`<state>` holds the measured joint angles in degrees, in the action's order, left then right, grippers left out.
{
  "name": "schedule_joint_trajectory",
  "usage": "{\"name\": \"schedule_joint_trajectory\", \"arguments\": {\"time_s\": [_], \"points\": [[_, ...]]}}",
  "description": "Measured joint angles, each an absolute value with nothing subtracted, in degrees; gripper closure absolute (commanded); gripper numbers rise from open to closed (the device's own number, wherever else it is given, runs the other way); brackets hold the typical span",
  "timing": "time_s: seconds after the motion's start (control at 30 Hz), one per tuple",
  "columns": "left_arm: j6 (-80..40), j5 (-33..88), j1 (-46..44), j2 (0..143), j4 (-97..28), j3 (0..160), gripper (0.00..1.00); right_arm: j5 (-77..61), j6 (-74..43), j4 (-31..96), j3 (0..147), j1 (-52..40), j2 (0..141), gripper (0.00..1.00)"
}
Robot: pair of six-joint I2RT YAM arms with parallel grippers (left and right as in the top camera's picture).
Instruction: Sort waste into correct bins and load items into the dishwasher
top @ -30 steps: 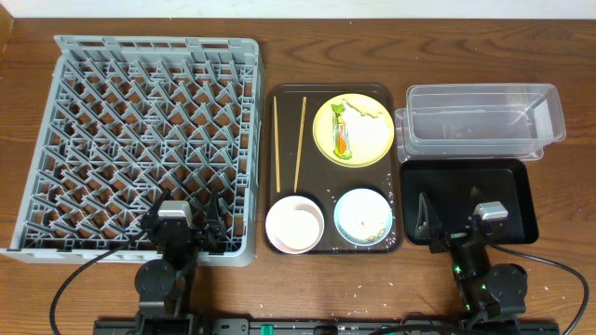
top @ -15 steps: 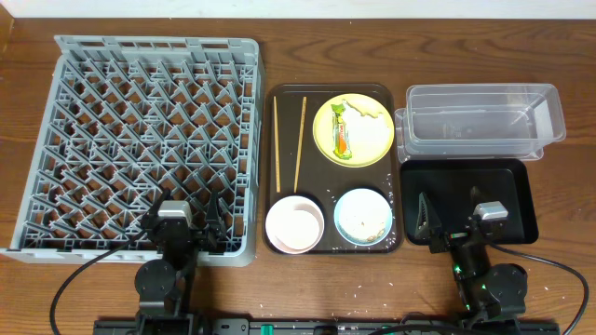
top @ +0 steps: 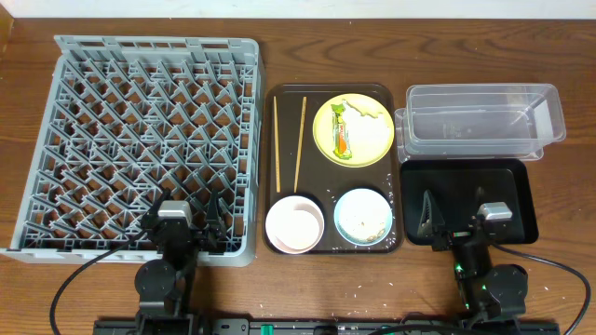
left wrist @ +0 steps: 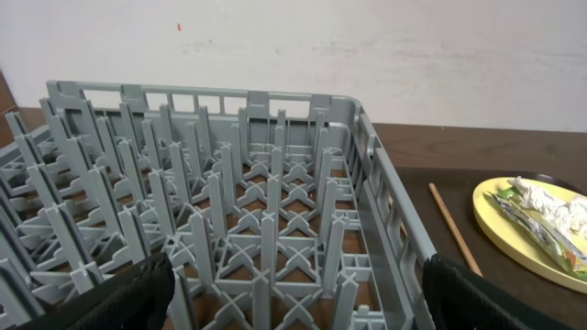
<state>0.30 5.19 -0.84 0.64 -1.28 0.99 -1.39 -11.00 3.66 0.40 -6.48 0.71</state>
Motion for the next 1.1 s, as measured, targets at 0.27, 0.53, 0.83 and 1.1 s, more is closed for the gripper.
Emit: {"name": "schedule_joint_trajectory", "arguments": {"time_s": [0.27, 0.53, 0.83, 1.1], "points": [[-3.64, 16.67, -0.86, 0.67, 1.17, 0.97, 0.12, -6.28, -14.33, -0.82, 0.40, -6.48, 0.71, 0.01], [-6.83, 23.75, -0.84, 9.21, -11.05, 18.57, 0.12, -17.41, -16.51, 15.59, 21.04, -6.46, 9.67, 0.01], [-7.55, 28.80, -0.86, 41.56, -43.40, 54.85, 0.12, -21.28, -16.86, 44.49, 58.54, -6.59, 51.88, 0.01], [-7.53, 29.95, -0.86, 52.31, -52.86, 67.42, 0.12, -29.34, -16.05, 39.57, 70.87, -7.92, 72.53, 0.37]]}}
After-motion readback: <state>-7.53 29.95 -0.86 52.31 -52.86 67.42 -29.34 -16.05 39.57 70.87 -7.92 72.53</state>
